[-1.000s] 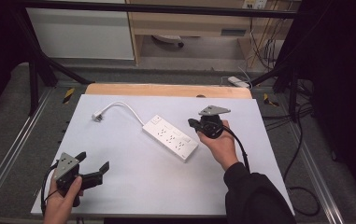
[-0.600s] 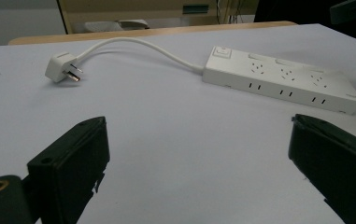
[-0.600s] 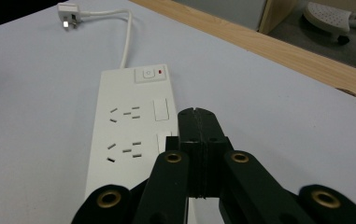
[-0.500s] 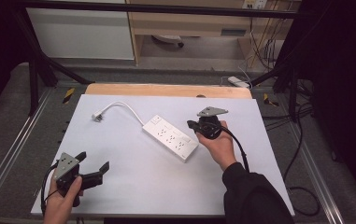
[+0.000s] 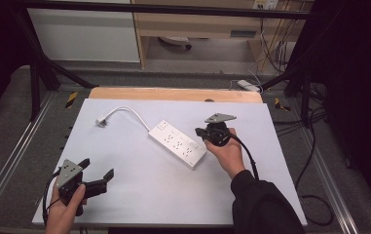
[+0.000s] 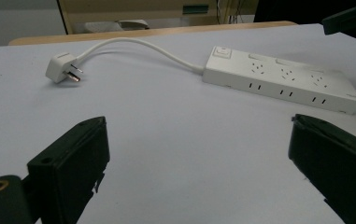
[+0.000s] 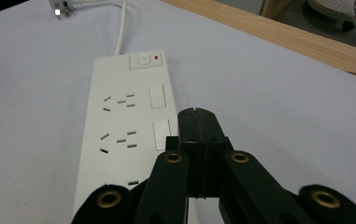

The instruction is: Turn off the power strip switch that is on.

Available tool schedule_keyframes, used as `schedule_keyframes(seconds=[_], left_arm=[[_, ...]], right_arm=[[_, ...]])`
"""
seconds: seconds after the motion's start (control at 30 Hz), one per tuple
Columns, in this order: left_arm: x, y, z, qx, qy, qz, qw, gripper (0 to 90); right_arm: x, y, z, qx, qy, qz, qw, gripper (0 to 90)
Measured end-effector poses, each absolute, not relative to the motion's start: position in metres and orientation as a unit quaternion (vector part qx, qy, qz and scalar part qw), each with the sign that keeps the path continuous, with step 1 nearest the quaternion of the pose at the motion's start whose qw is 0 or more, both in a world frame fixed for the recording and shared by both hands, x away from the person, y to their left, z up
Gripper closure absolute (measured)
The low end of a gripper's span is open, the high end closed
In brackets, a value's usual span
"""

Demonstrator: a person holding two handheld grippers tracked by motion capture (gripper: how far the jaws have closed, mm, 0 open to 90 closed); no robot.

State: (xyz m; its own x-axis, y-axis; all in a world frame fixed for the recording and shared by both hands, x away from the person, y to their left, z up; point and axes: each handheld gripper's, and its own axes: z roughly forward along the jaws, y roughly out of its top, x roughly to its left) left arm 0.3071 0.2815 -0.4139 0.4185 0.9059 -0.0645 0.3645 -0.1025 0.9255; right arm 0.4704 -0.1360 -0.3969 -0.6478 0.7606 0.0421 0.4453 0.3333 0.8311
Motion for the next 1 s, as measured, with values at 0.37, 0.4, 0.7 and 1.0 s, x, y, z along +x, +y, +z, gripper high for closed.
schedule_keyframes(seconds=[0.37, 0.4, 0.7, 1.0], left_arm=[[0.307, 0.282, -0.414, 0.689, 0.46, 0.28, 0.485, 5.2], [0.307, 0.282, -0.414, 0.689, 0.46, 0.28, 0.485, 5.2], [0.307, 0.282, -0.414, 0.689, 0.46, 0.28, 0.485, 5.2], [0.307, 0.282, -0.414, 0.688, 0.46, 0.28, 0.486, 5.2]], right_arm=[[0.471, -0.137, -0.405, 0.384, 0.797, 0.433, 0.176, 90.0], [0.471, -0.137, -0.406, 0.383, 0.797, 0.432, 0.176, 90.0], [0.471, -0.137, -0.408, 0.386, 0.796, 0.434, 0.174, 90.0], [0.469, -0.139, -0.414, 0.39, 0.793, 0.436, 0.171, 90.0]])
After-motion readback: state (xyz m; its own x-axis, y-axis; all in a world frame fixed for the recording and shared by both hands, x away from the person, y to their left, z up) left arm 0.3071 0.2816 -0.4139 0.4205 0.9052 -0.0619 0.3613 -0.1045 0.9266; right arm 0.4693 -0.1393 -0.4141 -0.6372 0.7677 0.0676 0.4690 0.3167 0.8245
